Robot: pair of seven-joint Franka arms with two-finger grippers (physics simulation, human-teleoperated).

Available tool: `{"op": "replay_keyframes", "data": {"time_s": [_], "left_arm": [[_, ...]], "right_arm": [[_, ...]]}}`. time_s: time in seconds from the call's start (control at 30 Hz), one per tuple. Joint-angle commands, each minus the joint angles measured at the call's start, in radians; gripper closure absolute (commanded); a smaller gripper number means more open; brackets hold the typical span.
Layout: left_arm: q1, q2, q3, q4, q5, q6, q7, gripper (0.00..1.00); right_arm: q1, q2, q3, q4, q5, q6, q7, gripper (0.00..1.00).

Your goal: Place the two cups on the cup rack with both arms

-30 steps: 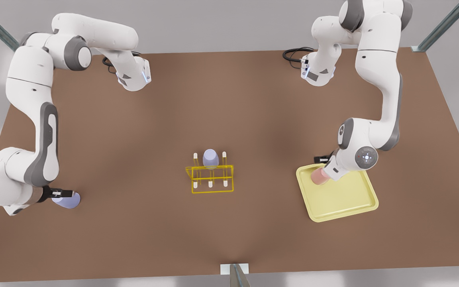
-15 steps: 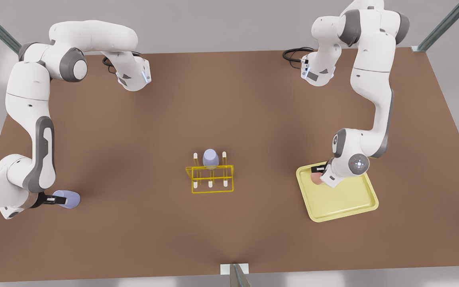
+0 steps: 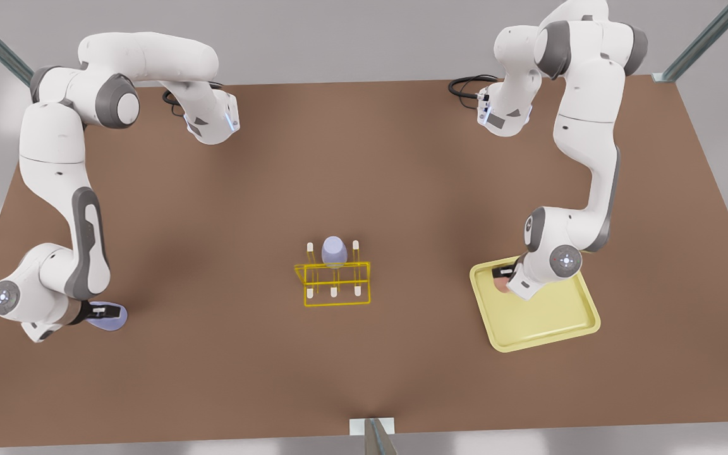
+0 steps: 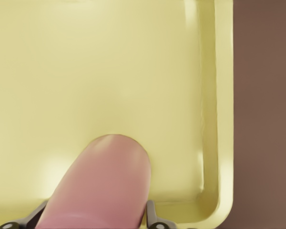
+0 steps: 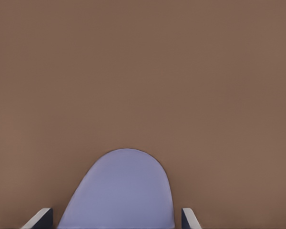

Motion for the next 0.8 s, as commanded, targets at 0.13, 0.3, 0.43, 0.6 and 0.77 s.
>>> {"op": "replay_keyframes", "data": {"time_s": [0.13,0.3,0.43,0.6,0.77], "left_arm": [[0.001,-0.006,-0.001,0.002,-0.002,0.020,-0.015,0.11],[0.003,-0.006,-0.002,0.006,0.000,0.020,-0.015,0.11],[0.003,-0.006,-0.002,0.010,0.001,0.020,-0.015,0.16],[0.004,-0.005,-0.004,0.028,0.001,0.020,-0.015,0.17],[0.003,0.001,-0.005,0.125,-0.005,-0.145,-0.019,0.16]], "right_arm": [[0.000,-0.002,0.002,-0.007,0.001,0.016,-0.048,0.00],[0.000,0.000,0.002,-0.006,0.001,0.016,-0.049,0.22],[-0.003,0.000,0.004,-0.006,0.008,0.015,-0.051,0.22],[0.000,-0.009,0.015,0.002,0.010,0.010,-0.049,0.22],[-0.008,-0.046,0.076,0.005,0.019,-0.017,-0.049,0.22]]}}
